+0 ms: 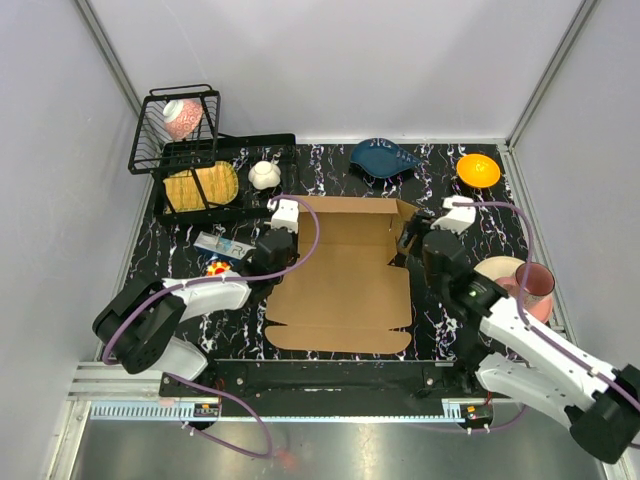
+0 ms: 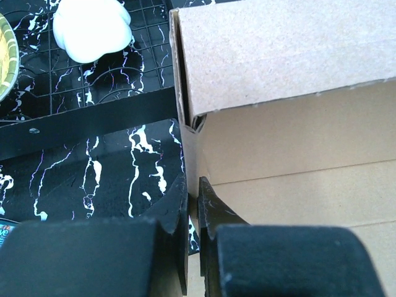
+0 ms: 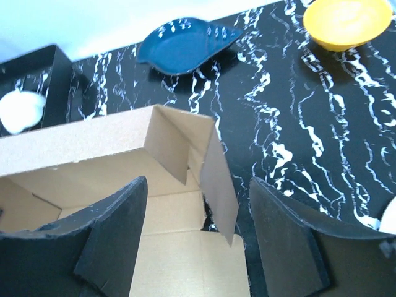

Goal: Fold the paper box

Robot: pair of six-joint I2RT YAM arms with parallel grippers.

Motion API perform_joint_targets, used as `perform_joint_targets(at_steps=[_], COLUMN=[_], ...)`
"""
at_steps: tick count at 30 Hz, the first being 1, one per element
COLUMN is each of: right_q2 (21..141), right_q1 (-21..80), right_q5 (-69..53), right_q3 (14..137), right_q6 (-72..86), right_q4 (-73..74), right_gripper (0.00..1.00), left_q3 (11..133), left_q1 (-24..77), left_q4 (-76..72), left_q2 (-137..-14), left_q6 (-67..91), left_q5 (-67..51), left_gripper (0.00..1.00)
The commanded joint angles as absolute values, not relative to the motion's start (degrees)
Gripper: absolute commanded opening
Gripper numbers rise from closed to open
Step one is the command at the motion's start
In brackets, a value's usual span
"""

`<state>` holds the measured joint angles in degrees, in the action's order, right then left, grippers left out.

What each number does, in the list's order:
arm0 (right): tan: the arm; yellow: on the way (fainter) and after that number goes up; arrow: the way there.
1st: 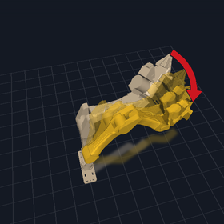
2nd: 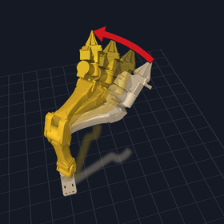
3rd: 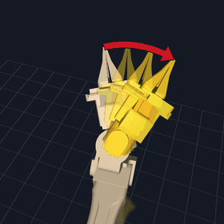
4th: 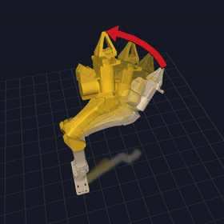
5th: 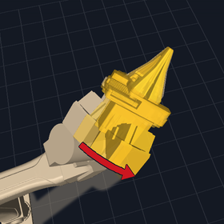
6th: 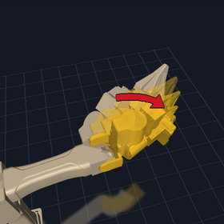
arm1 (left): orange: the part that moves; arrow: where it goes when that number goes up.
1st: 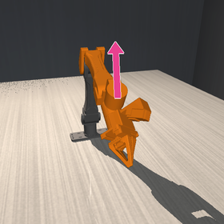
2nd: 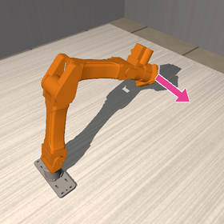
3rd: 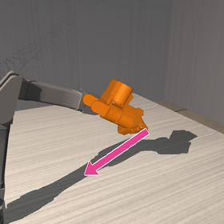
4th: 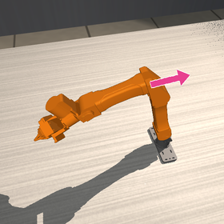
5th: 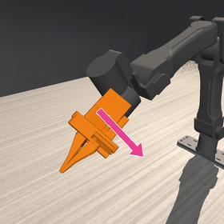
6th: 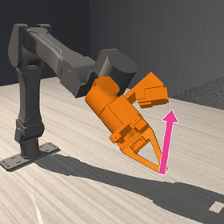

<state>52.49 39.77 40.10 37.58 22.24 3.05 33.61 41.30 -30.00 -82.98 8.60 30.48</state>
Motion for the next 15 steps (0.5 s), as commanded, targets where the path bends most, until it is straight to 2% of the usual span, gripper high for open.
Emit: perform_joint_targets(at_steps=[1,3,7,9,11,15], right_q2=[48.6,48.4,47.9,48.1,48.9,50.3], right_q1=[38.6,37.6,30.8,27.2,21.3,15.4], right_q5=[46.5,48.6,46.6,43.2,37.2,29.0], right_q3=[38.7,38.5,35.9,34.7,33.5,30.7], right_q6=[25.8,31.2,38.8,40.7,42.3,42.4], right_q4=[12.5,16.8,20.2,20.2,19.1,8.1], right_gripper=[0.70,0.60,0.51,0.52,0.58,0.64], left_q3=[36.2,36.3,35.2,34.6,34.4,33.9], left_q1=[41.4,41.3,41.4,41.4,41.3,41.4], left_q4=[-28.4,-27.2,-27.1,-27.5,-27.6,-28.1], left_q2=[-81.7,-81.9,-81.7,-81.5,-81.4,-81.7], left_q6=[7.5,8.0,8.4,8.3,8.1,7.6], left_q5=[30.2,30.5,31.0,31.1,31.2,31.3], left_gripper=[0.00,0.00,0.00,0.00,0.00,0.00])
